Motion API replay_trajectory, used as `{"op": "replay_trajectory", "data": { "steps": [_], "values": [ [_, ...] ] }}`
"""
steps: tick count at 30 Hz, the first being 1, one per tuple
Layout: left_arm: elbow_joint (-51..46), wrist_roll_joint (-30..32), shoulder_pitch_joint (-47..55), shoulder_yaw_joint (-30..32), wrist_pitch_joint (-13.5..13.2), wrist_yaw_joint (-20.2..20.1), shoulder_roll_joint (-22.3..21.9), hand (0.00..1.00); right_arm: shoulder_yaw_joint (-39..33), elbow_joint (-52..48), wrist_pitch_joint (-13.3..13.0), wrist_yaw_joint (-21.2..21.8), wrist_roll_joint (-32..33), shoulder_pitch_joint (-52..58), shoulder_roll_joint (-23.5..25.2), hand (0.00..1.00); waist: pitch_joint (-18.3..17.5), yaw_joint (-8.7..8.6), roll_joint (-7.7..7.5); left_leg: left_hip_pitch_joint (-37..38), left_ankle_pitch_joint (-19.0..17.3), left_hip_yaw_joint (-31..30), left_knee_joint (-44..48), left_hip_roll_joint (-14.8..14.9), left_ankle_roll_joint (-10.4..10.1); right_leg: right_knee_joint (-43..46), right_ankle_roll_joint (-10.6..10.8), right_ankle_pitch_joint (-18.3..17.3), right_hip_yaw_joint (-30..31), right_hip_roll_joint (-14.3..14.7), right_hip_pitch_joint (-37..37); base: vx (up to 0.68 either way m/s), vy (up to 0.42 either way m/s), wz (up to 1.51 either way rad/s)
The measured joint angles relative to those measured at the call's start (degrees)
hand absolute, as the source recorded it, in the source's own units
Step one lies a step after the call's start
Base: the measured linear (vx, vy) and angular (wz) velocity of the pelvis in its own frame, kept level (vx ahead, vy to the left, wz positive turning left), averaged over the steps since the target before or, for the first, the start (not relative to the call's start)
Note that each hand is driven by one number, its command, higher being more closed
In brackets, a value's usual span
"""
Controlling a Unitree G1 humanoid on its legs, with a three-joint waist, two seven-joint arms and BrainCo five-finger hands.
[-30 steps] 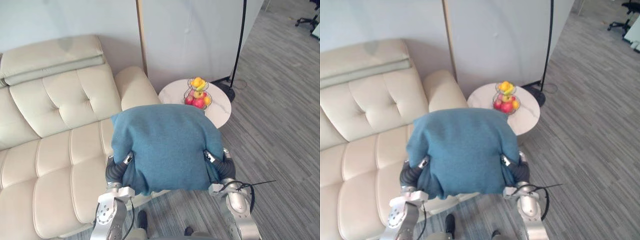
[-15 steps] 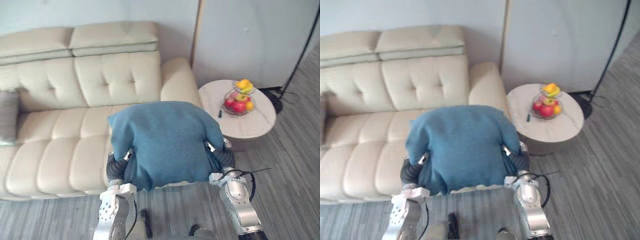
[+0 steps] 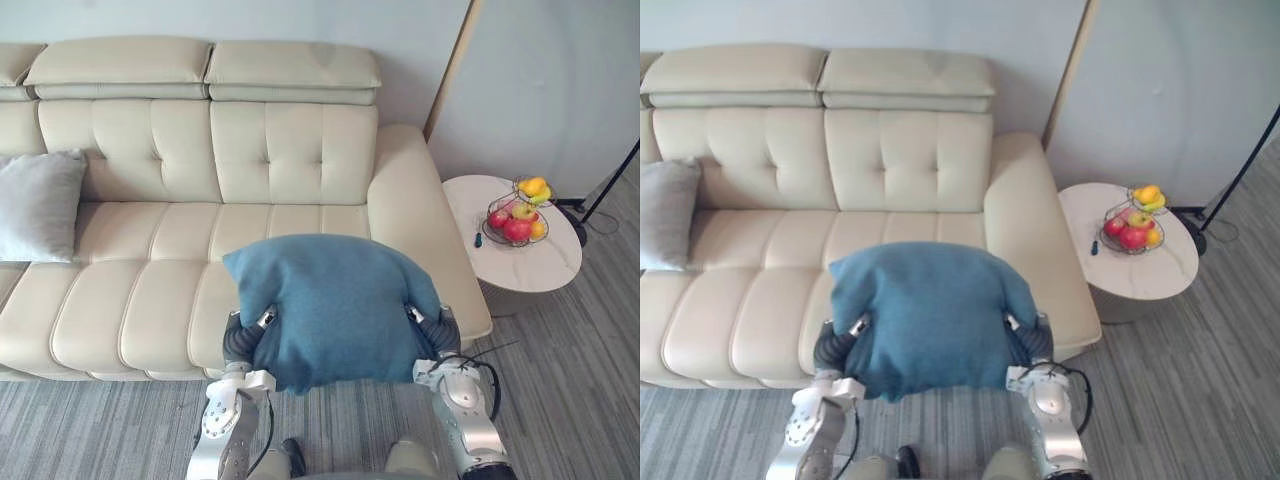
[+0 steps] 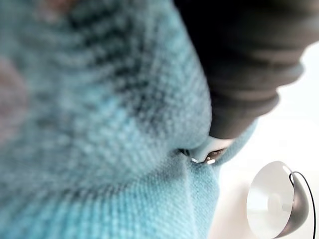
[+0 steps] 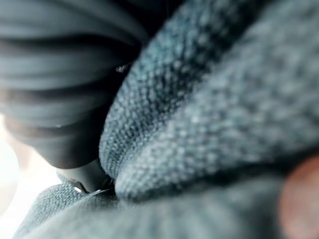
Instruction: Pick up cushions and gather them together orderly.
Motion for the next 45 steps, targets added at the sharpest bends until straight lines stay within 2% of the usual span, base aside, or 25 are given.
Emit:
{"op": "replay_trajectory", "data": {
  "steps": [2, 3, 4, 5, 6, 7, 9, 10, 11, 13, 16, 18, 19, 20, 21, 23, 25, 27, 30, 37, 40, 45],
  "values": [
    [0.01, 0.89, -0.35, -0.75, 0.11, -0.11, 0.08, 1.0, -0.02, -0.01, -0.03, 0.09, 0.49, 0.06, -1.29, 1.0, 0.43, -0.41, 0.73, 1.16, 0.3, -1.46, -1.79, -1.26, -0.08, -4.57, -1.4, 0.96, 0.06, 3.39, -1.86, 0.24, 0.017, 0.5],
    [0.0, 1.44, -0.58, -1.5, 0.15, -0.12, 0.13, 1.0, -0.4, -0.03, -0.03, 0.17, 0.6, 0.77, -1.66, 1.0, 0.52, -1.79, 1.28, 1.46, 0.45, -3.63, -2.29, -1.84, -0.07, -8.28, -1.4, 2.77, 2.63, 5.48, -2.41, 0.27, -0.032, 0.99],
    [-0.07, 1.84, -0.82, -2.13, 0.15, -0.3, 0.24, 1.0, -0.72, -0.4, -0.03, 0.17, 0.8, 1.86, -1.62, 1.0, 0.45, -2.37, 1.16, 1.62, 0.11, -5.78, -2.17, -2.58, 0.1, -10.46, -2.09, 4.74, 5.6, 6.33, -2.4, 0.31, -0.086, 1.23],
    [-0.04, 1.84, -1.01, -2.74, 0.22, -0.92, 0.36, 1.0, -1.1, -0.94, -0.01, 0.22, 1.21, 3.26, -1.6, 1.0, 0.33, -2.81, 0.55, 1.64, -0.88, -7.33, -1.06, -3.32, 0.07, -11.51, -4.97, 8.23, 7.12, 6.3, -2.48, 0.35, -0.124, 1.05],
    [0.45, 1.85, -1.02, -3.64, 0.42, -1.26, -0.24, 1.0, -2.1, -1.83, 0.14, 0.43, 1.49, 4.8, -1.95, 1.0, 0.12, -2.73, 1.97, 1.19, -1.88, -9.38, 1.22, -2.27, 0.06, -11.0, -6.42, 7.59, 4.36, 6.26, -1.5, 0.47, -0.142, 0.91],
    [0.42, 1.85, -1.06, -4.14, 0.43, -1.59, -0.23, 1.0, -2.72, -3.18, 0.24, 0.48, 1.57, 6.01, -1.58, 1.0, -0.23, -2.56, 2.71, 1.03, -2.32, -10.23, 2.23, -1.26, -0.18, -11.67, -6.92, 6.68, 2.57, 6.62, -0.35, 0.41, -0.119, 0.65],
    [0.42, 1.83, -1.04, -4.13, 0.44, -1.67, -0.29, 1.0, -2.71, -5.91, 0.75, 0.5, 1.57, 7.11, -1.12, 1.0, -0.18, -2.07, 2.74, 1.36, -2.65, -9.31, 4.9, 0.52, -0.71, -13.47, -7.3, 6.4, 1.76, 7.78, 2.46, 0.31, -0.11, 0.31],
    [0.41, 1.82, -0.9, -4.12, 0.49, -1.68, -0.39, 1.0, -2.7, -9.13, 0.92, 0.49, 1.57, 8.68, -1.18, 1.0, -0.12, -1.56, 2.75, 1.02, -3.51, -8.06, 10.3, 2.12, -1.58, -15.24, -7.3, 6.4, 1.82, 8.76, 5.51, 0.34, -0.128, 0.03],
    [0.3, 1.81, -0.51, -4.1, 0.49, -1.69, -0.4, 1.0, -2.7, -11.61, 0.91, 0.49, 1.63, 9.78, -1.19, 1.0, -0.1, -1.29, 2.68, -0.3, -3.56, -6.94, 16.94, 3.42, -1.45, -16.32, -7.31, 6.4, 2.42, 9.27, 7.95, 0.39, -0.088, -0.08],
    [-1.9, 1.82, 0.96, -3.81, 0.28, -2.0, -0.64, 1.0, -2.72, -16.75, 0.51, 0.43, 1.67, 10.33, -1.21, 1.0, -0.56, -0.64, 1.83, -5.39, -6.62, -3.4, 29.31, 7.67, 0.46, -18.04, -8.48, 4.98, 7.09, 9.58, 11.36, 0.34, 0.022, -0.42],
    [-2.11, 1.83, 0.23, -2.74, -0.08, -2.56, -1.92, 1.0, -2.79, -17.97, -0.41, 0.33, 1.66, 8.66, -1.16, 1.0, -0.77, 1.0, 1.63, -8.32, -7.81, -3.54, 25.41, 11.44, -0.53, -18.22, -8.47, 4.96, 10.5, 9.24, 11.48, 0.18, 0.101, -0.67],
    [-2.11, 1.85, 0.24, -2.74, 0.01, -2.57, -2.17, 1.0, -2.84, -17.83, -0.38, -0.05, 1.6, 8.54, -1.12, 1.0, -0.76, 1.12, 1.62, -7.49, -6.77, -7.35, 17.0, 11.12, -1.52, -18.17, -8.23, 4.83, 11.85, 8.35, 12.42, 0.12, 0.193, -0.51],
    [-2.11, 1.86, 0.48, -2.78, 0.0, -2.57, -2.22, 1.0, -2.84, -17.58, -0.38, -0.1, 1.57, 8.7, -1.12, 1.0, -0.92, 1.17, 1.77, -5.94, -3.4, -9.83, 10.56, 10.7, -2.12, -17.65, -6.71, 3.94, 12.75, 7.91, 12.81, 0.11, 0.254, -0.51],
    [-2.09, 1.87, 0.72, -3.02, 0.04, -2.57, -2.41, 1.0, -2.88, -17.42, -0.36, -0.13, 1.56, 8.97, -1.49, 1.0, -1.58, 1.23, 2.93, -4.94, 3.55, -12.12, 5.65, 11.23, -3.59, -17.25, -3.8, 2.09, 13.61, 8.28, 13.05, 0.11, 0.277, -0.54],
    [-1.52, 1.87, 0.74, -3.01, 0.16, -2.55, -2.29, 1.0, -2.88, -15.85, -0.34, -0.15, 1.55, 8.71, -1.06, 1.0, -1.83, 1.23, 2.86, -4.39, 3.36, -12.02, 6.04, 11.29, -7.69, -17.19, -3.08, 1.71, 14.57, 8.19, 13.36, 0.13, 0.324, -0.49],
    [-1.55, 1.91, 1.15, -3.1, 0.19, -2.55, -1.69, 1.0, -2.92, -14.73, -0.05, -0.21, 1.48, 10.48, 1.05, 1.0, -3.06, 1.05, 0.64, -2.16, 3.7, -9.54, 3.55, 8.35, -6.63, -17.44, -1.77, 1.54, 15.37, 5.01, 13.31, 0.1, 0.266, -0.32],
    [-1.55, 1.9, 1.86, -3.15, 0.2, -2.55, -1.02, 1.0, -2.91, -13.66, -0.04, -0.2, 0.97, 10.62, 1.75, 1.0, -3.68, 0.91, -0.28, 0.19, 4.23, -7.74, 1.05, 6.59, -5.8, -18.02, -0.98, 1.74, 16.62, 3.4, 13.7, 0.03, 0.15, -0.29],
    [-1.6, 1.91, 2.76, -3.21, 0.17, -2.56, -0.72, 1.0, -2.83, -12.76, -0.03, -0.16, 0.33, 10.61, 1.88, 1.0, -4.09, 0.91, -0.49, 2.14, 4.48, -6.22, -0.92, 5.29, -5.41, -19.08, 0.07, 2.0, 18.12, 2.27, 14.41, 0.02, 0.114, -0.34],
    [-1.59, 1.91, 2.9, -3.3, 0.19, -2.56, -0.5, 1.0, -2.84, -11.69, -0.05, -0.17, -0.65, 10.35, 2.2, 1.0, -5.01, 0.69, -0.23, 2.54, 4.91, -5.31, -2.23, 4.34, -4.74, -20.79, 0.93, 2.87, 19.31, 1.74, 14.14, 0.0, 0.05, -0.21],
    [-1.4, 3.34, 2.34, -1.98, 0.22, -2.2, 0.16, 1.0, -2.05, -4.76, 0.38, -0.52, -3.03, 5.76, 1.05, 1.0, -5.62, 0.28, 0.34, 3.31, 6.14, -3.74, -5.26, 4.15, -4.29, -25.47, 1.14, 6.35, 21.96, 2.02, 13.9, -0.02, 0.002, -0.25],
    [1.05, 4.3, -1.57, -1.61, 0.21, -0.54, 1.4, 1.0, -1.72, -3.39, 0.73, -1.38, -4.2, 2.88, 0.77, 1.0, -5.54, 0.25, 0.46, 2.66, 7.99, -3.07, -8.05, 3.69, -4.1, -26.55, 1.34, 7.66, 22.55, 1.89, 12.07, -0.06, -0.015, -0.1],
    [6.11, 5.31, -12.73, -0.11, 0.21, 3.57, 1.7, 1.0, -1.49, 0.55, 1.46, -4.94, -5.3, -7.38, 0.39, 1.0, -3.68, -1.13, 1.3, -3.87, 11.36, -3.0, -10.32, 2.65, -2.99, -27.26, 1.93, 10.7, 22.6, 1.14, 5.07, -0.09, -0.002, 0.03]
  ]
}}
